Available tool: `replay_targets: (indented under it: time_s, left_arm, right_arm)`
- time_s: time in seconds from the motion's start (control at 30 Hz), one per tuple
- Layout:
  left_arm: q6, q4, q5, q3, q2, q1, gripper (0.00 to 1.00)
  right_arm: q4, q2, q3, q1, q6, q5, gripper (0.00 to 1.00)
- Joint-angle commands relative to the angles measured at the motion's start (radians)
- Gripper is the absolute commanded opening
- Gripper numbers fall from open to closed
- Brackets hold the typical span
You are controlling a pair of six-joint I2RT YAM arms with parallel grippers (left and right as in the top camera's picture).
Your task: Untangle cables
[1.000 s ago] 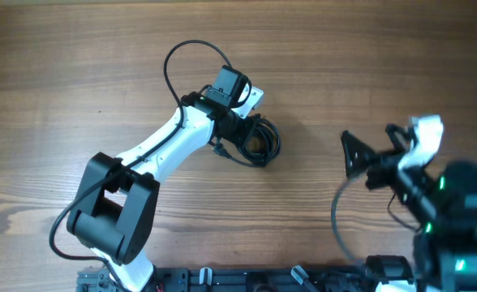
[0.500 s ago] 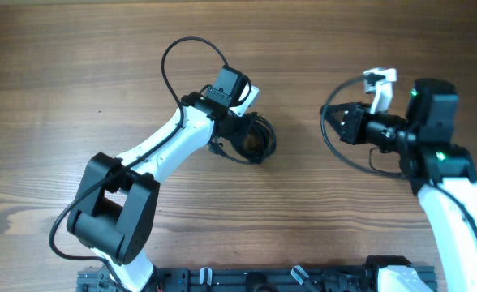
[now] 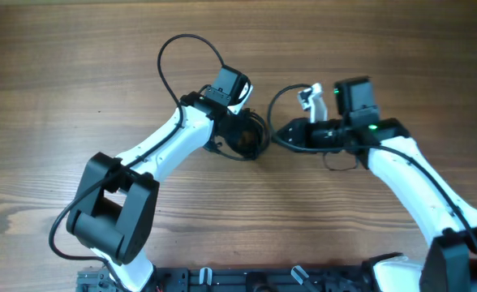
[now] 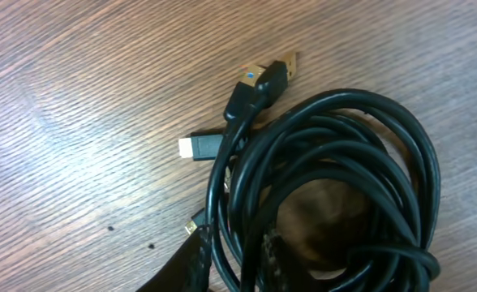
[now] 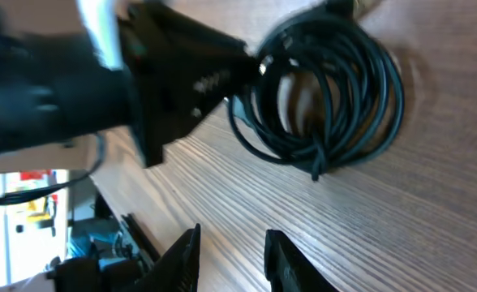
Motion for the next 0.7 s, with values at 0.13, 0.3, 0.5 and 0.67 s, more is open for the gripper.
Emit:
replay_targets:
  time_s: [0.13, 0.3, 0.5, 0.67]
  left_arm:
    - [-0.152, 0.002, -0.003, -0.002, 0.005, 0.096, 0.31]
    - [-0.151, 0.003, 0.157, -0.002, 0.005, 0.134, 0.30]
    - [-0.149, 0.005, 0.189, -0.002, 0.005, 0.145, 0.15]
    - [-0.153, 0.014, 0.189, -0.002, 0.012, 0.146, 0.04]
  right_arm:
    - [0.086, 0.099, 0.017, 0.092, 0.127, 0.173, 0.30]
    - [0.195, 0.156, 0.018, 0.129, 0.128, 0.177, 0.38]
    - [0.309, 0.219, 0.017, 0.156, 0.129, 0.180, 0.40]
    - [0.310, 0.250, 0.017, 0.156, 0.180, 0.253, 0.38]
